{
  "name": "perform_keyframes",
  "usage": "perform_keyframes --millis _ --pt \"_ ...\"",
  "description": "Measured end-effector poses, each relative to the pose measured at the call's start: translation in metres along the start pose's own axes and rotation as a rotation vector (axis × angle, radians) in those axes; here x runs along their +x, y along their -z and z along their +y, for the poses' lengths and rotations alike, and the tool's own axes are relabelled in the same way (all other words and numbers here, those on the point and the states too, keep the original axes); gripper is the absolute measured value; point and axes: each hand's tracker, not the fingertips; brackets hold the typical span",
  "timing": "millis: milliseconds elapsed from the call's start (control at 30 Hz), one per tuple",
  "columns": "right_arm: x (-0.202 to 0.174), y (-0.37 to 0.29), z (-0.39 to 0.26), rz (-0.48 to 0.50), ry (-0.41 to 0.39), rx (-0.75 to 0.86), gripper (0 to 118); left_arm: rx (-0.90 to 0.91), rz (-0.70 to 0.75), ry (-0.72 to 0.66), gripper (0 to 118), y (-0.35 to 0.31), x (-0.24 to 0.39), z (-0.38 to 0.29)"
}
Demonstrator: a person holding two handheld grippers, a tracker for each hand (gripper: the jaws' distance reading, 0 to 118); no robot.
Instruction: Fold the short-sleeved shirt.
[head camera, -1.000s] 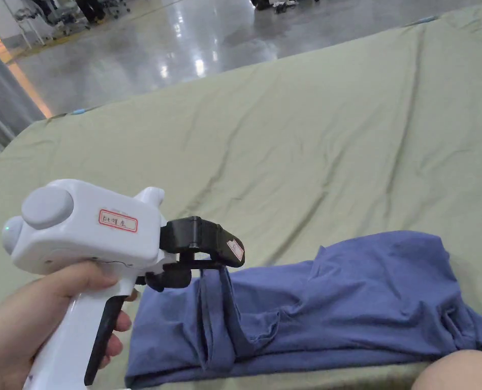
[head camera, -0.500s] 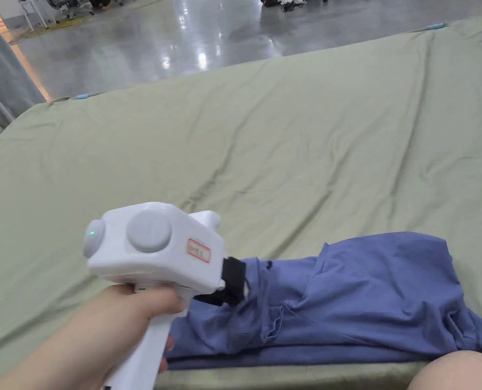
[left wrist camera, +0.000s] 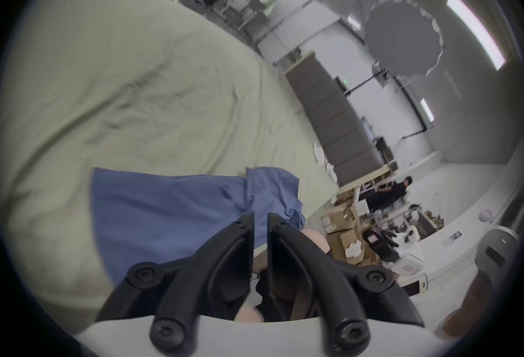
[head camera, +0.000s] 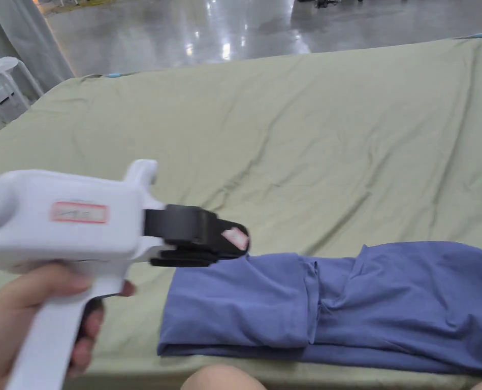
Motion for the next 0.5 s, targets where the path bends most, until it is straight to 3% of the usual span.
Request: perform_keyframes --millis 33,67,100,267,333,400,500 --pt "-0.002 0.004 0.002 0.005 -0.001 -0.003 3 0.017 -0.019 -0.016 42 -0.015 -0.017 -0.004" --pt "-0.006 0.008 0.006 0.010 -0.004 -0.004 3 0.007 -0.013 -0.052 94 -0.029 -0.038 -0.007" --pt "-0.009 0.012 0.009 0.017 -0.010 -0.005 3 -0.004 -0.012 -0.101 115 -0.040 -0.061 -0.011" --pt "-0.026 0.028 0.021 0.061 -0.026 -0.022 3 0.108 -0.136 -0.441 118 -0.042 -0.158 -0.038" --pt "-0.033 0.034 0.024 0.074 -0.036 -0.037 3 0.111 -0.174 -0.507 118 -0.019 -0.178 -0.045" --pt "-0.040 0.041 0.025 0.078 -0.042 -0.053 3 0.006 -0.224 -0.508 118 0.015 -0.182 -0.048" --pt "-0.047 0.047 0.026 0.079 -0.050 -0.072 3 -0.002 -0.284 -0.350 118 0.054 -0.156 -0.039"
